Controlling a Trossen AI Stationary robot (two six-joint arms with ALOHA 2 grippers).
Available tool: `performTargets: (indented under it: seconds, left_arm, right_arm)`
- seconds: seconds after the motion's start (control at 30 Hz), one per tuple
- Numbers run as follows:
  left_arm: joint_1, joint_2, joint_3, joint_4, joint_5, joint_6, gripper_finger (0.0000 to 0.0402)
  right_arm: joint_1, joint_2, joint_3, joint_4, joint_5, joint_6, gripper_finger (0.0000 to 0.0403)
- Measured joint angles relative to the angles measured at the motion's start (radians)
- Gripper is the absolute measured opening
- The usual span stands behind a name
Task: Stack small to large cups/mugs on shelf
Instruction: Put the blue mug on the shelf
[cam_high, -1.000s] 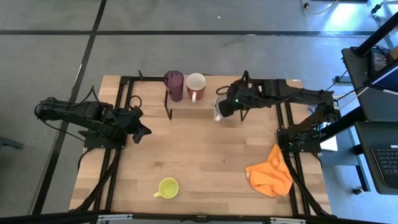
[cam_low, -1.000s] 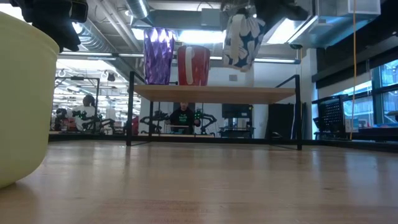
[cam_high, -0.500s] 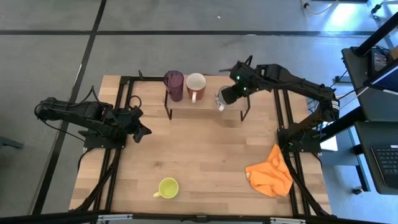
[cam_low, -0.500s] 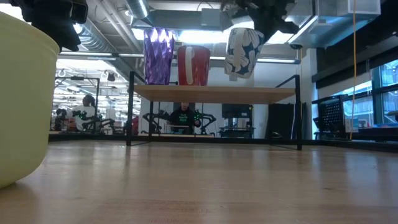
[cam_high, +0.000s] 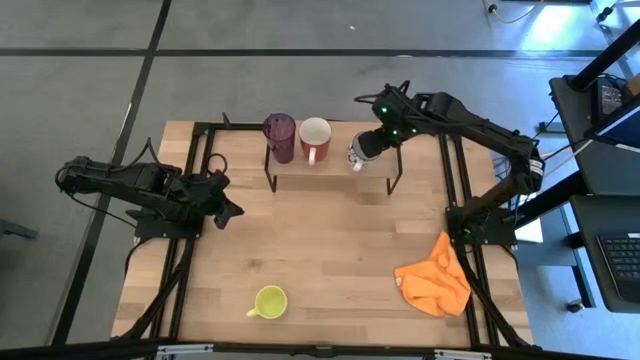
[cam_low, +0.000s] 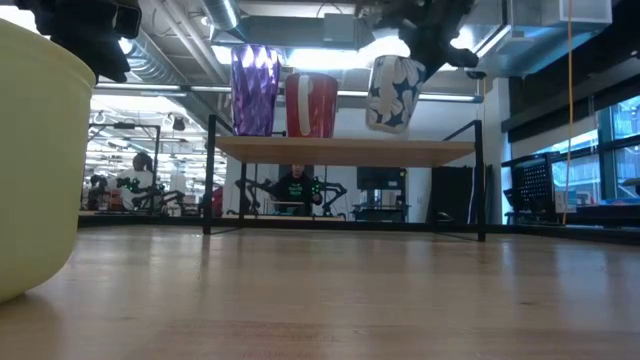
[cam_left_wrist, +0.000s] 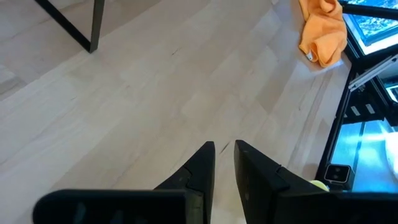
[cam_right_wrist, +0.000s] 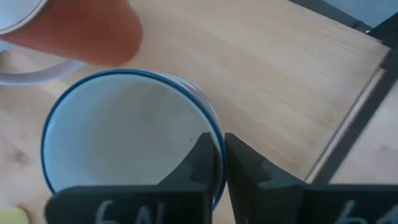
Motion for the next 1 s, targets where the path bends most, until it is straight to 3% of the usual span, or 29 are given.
performTargets:
  seconds: [0.47, 1.0]
  left_arm:
    - [0.0, 0.0, 0.0, -0.001, -0.006, -0.032, 0.0055]
    - [0.0, 0.0, 0.0, 0.0, -0.03, -0.034, 0.0055]
  right_arm:
    - [-0.033, 0.089, 0.002, 0.094, -0.068, -0.078, 0.0028]
    - [-0.034, 0.064, 0.0, 0.147, -0.019, -0.089, 0.0047]
